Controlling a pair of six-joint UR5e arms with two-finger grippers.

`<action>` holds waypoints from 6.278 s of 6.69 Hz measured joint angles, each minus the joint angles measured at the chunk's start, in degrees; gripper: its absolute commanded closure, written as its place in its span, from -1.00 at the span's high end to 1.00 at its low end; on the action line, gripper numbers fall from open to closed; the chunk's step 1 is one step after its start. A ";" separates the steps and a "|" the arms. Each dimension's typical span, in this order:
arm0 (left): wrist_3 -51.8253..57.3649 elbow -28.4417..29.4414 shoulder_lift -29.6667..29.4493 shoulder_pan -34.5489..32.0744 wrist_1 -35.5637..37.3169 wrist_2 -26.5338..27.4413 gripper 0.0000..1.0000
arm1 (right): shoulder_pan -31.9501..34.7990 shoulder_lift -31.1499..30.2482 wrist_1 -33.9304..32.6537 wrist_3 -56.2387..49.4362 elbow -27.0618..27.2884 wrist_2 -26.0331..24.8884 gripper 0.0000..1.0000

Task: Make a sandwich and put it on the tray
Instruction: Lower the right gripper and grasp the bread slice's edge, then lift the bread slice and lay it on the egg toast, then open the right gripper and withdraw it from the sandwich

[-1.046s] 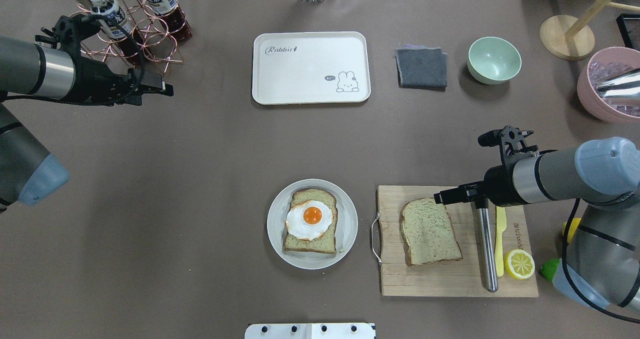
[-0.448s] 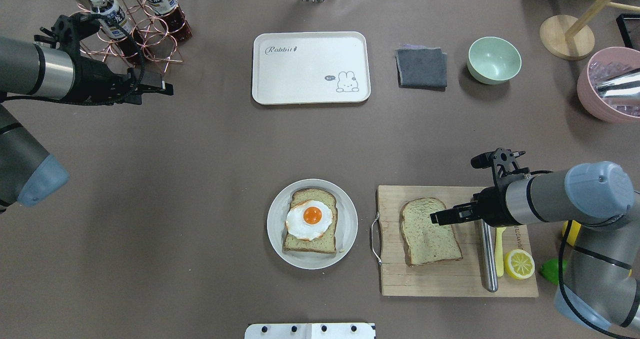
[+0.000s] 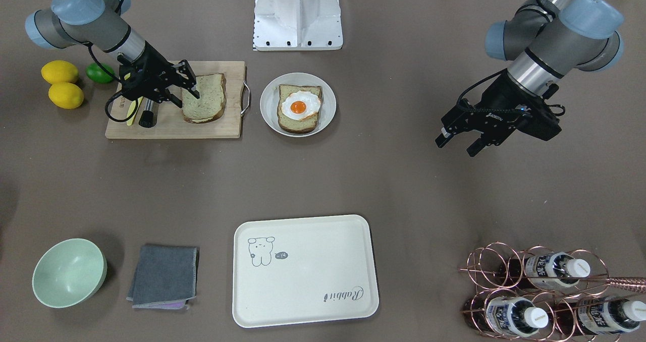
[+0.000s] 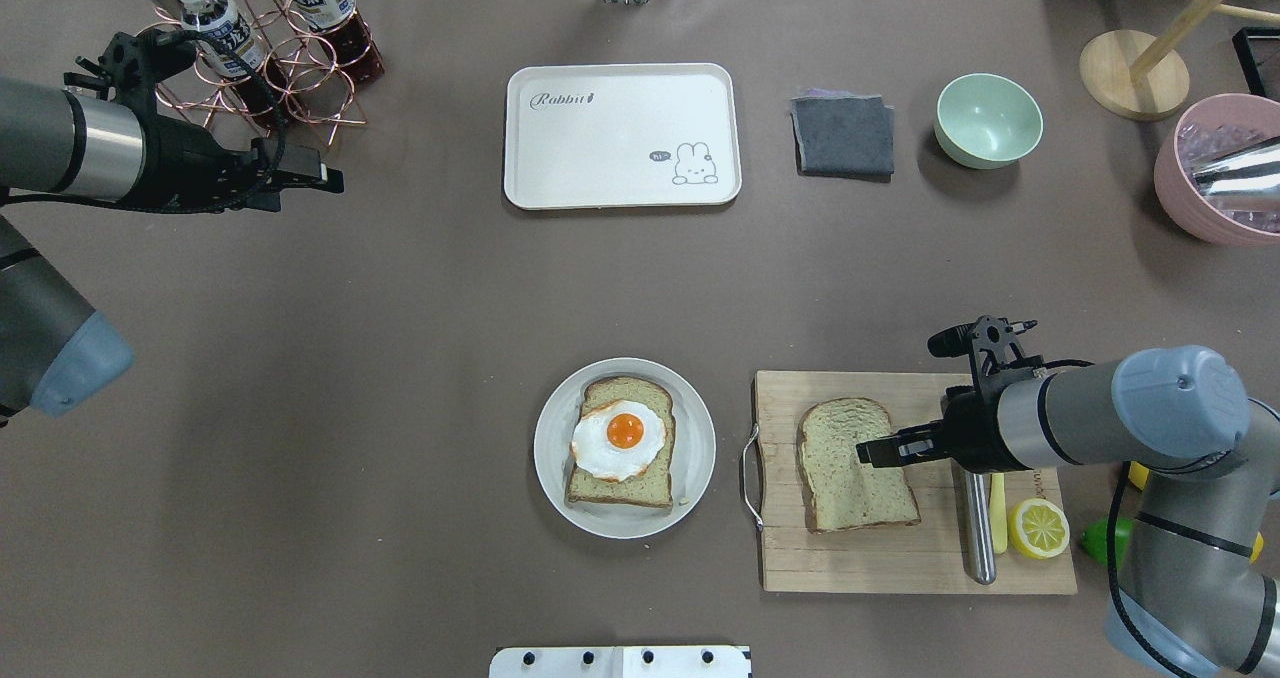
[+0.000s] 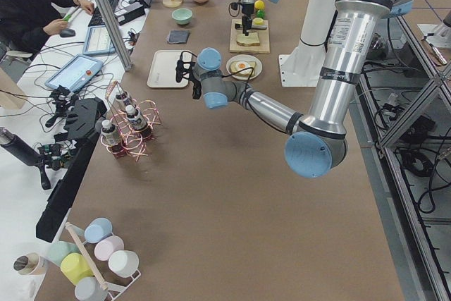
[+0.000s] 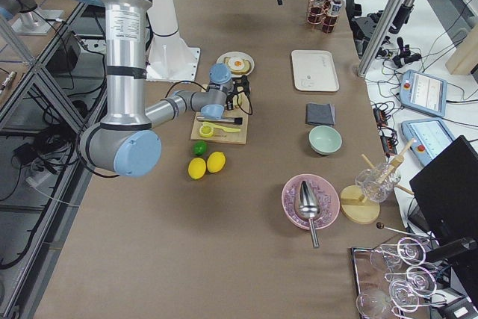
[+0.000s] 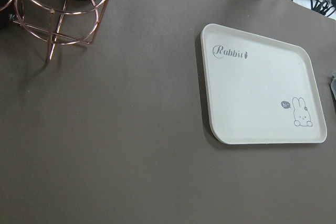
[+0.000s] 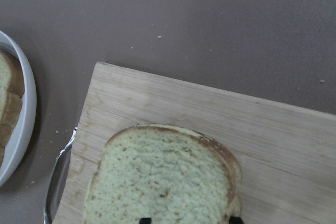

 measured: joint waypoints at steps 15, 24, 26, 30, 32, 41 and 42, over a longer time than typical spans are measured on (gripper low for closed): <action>0.06 0.68 -0.15 0.00 0.10 -0.47 0.94 | 0.92 -0.74 2.06 3.24 0.52 0.14 -1.00; -0.06 0.79 0.14 -0.09 0.12 -0.18 0.94 | -1.11 14.26 8.95 23.09 -3.18 -0.67 -1.00; -0.05 0.84 0.20 -0.09 0.13 -0.20 0.95 | -5.50 17.07 8.66 23.20 -5.13 -6.47 -1.00; -0.05 1.20 0.13 -0.04 0.13 -0.13 0.95 | -6.67 20.77 8.44 23.21 -9.13 -9.49 -1.00; -0.03 1.34 0.12 -0.01 0.13 -0.08 0.94 | -6.65 20.95 8.43 23.15 -10.57 -9.94 -0.47; -4.88 0.22 -2.67 4.33 -0.17 3.27 0.95 | -0.20 20.26 -7.85 23.28 -0.25 -6.25 0.99; -7.10 -0.17 -3.62 7.54 -0.06 6.30 0.95 | 3.10 19.99 -12.89 23.19 1.62 -2.71 0.99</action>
